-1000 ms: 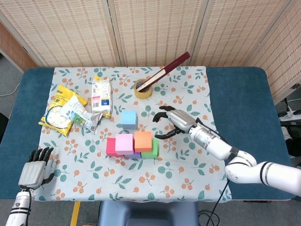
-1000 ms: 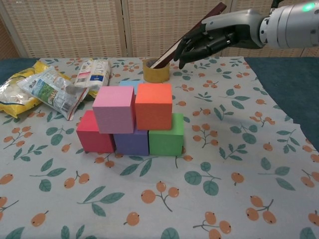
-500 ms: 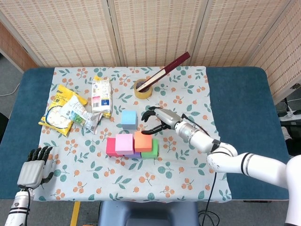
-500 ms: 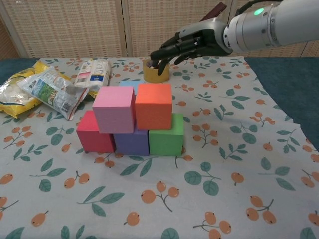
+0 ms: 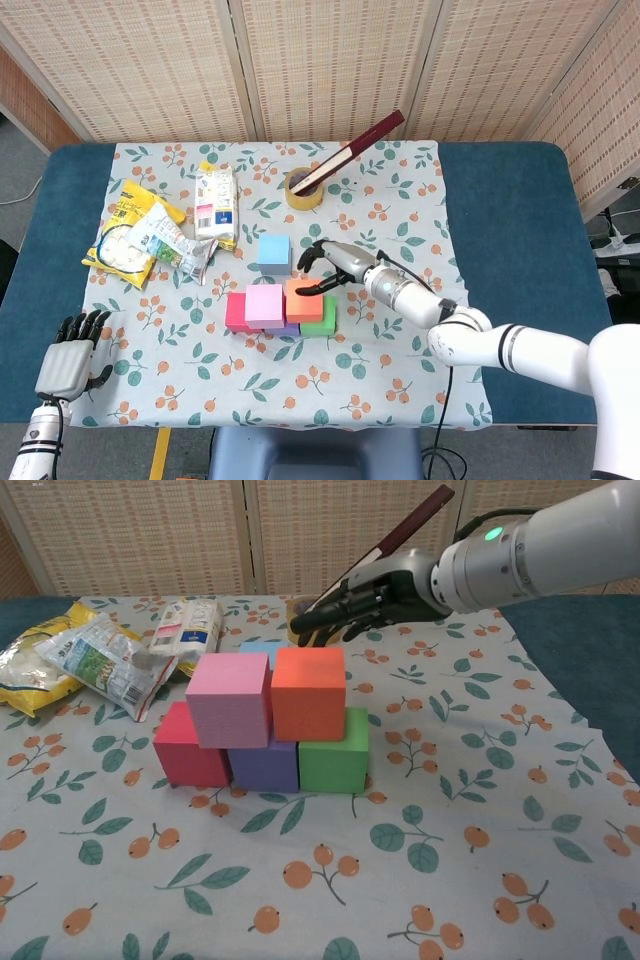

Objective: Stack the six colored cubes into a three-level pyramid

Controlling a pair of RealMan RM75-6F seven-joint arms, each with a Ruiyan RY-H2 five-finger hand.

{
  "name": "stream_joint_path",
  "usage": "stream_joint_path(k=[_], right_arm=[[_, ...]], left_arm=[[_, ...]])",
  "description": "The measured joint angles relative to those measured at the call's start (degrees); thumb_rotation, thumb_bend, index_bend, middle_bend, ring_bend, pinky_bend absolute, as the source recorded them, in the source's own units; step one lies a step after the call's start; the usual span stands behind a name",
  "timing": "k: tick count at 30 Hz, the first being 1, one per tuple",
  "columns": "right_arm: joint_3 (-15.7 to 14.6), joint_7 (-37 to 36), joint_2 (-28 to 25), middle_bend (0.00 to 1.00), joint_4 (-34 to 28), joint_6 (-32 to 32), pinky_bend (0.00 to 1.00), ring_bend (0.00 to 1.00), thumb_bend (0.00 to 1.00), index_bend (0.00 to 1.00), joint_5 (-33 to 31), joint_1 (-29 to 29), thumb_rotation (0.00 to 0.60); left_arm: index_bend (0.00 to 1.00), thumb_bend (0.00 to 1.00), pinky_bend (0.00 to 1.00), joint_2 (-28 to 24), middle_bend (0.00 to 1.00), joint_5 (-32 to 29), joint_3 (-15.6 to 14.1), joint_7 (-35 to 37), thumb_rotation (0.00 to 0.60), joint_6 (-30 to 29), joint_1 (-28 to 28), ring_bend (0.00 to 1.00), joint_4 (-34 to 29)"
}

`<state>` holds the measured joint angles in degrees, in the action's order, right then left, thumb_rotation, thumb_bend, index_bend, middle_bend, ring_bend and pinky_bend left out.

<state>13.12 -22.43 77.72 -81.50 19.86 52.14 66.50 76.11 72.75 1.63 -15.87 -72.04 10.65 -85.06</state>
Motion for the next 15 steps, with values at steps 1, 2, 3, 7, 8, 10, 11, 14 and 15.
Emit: stream_joint_path(k=[1,2,3,7,8,10,11,14,15], right_arm=[[0.2,-0.3,0.0,0.31,0.0,-0.4,0.00,0.00,0.06,0.32,-0.1,0.0,0.297],[0.3,-0.3,0.0,0.31,0.0,-0.6,0.00,0.00,0.06,0.32,-0.1,-0.1,0.297],[0.4,-0.4,-0.1,0.31,-0.1,-0.7,0.00,0.00,0.06,0.32,-0.1,-0.1,0.294],[0.4,-0.1,-0.5,0.31,-0.5,-2.4,0.00,0.00,0.05,0.32,0.1,0.0,0.295],[0.3,0.0,-0.6,0.31,-0.8,-2.8,0.00,0.00,0.06,0.32,0.1,0.0,0.295],[0.1,0.2,-0.7,0.31,-1.2,-3.7,0.00,0.00,0.06,0.32,0.1,0.2,0.294],[0.0,0.3,-0.7,0.31,-1.3,-4.0,0.00,0.00,0.06,0.32,0.1,0.3,0.294],[-0.2,0.7,-0.8,0.31,-1.7,-4.9,0.00,0.00,0.05,0.32,0.1,0.5,0.294],[-0.3,0.7,-0.8,0.31,-1.8,-5.0,0.00,0.00,0.06,0.32,0.0,0.6,0.293]], left_arm=[[0.00,0.32,0.06,0.0,0.05,0.0,0.0,0.0,0.600,0.0,0.0,0.00,0.0],[0.00,0.32,0.06,0.0,0.05,0.0,0.0,0.0,0.600,0.0,0.0,0.00,0.0],[0.00,0.32,0.06,0.0,0.05,0.0,0.0,0.0,0.600,0.0,0.0,0.00,0.0],[0.00,0.32,0.06,0.1,0.05,-0.1,0.0,-0.1,0.600,0.4,0.1,0.00,0.1],[0.00,0.32,0.06,0.1,0.05,-0.1,0.0,-0.1,0.600,0.4,0.2,0.00,0.1],[0.00,0.32,0.06,0.1,0.05,0.0,0.0,-0.1,0.600,0.3,0.1,0.00,0.0],[0.00,0.32,0.06,0.0,0.05,0.0,0.0,-0.1,0.600,0.2,0.1,0.00,0.0],[0.00,0.32,0.06,-0.1,0.05,0.1,0.0,0.0,0.600,0.0,0.0,0.00,-0.1],[0.00,0.32,0.06,-0.1,0.05,0.1,0.0,0.1,0.600,0.0,0.0,0.00,-0.1]])
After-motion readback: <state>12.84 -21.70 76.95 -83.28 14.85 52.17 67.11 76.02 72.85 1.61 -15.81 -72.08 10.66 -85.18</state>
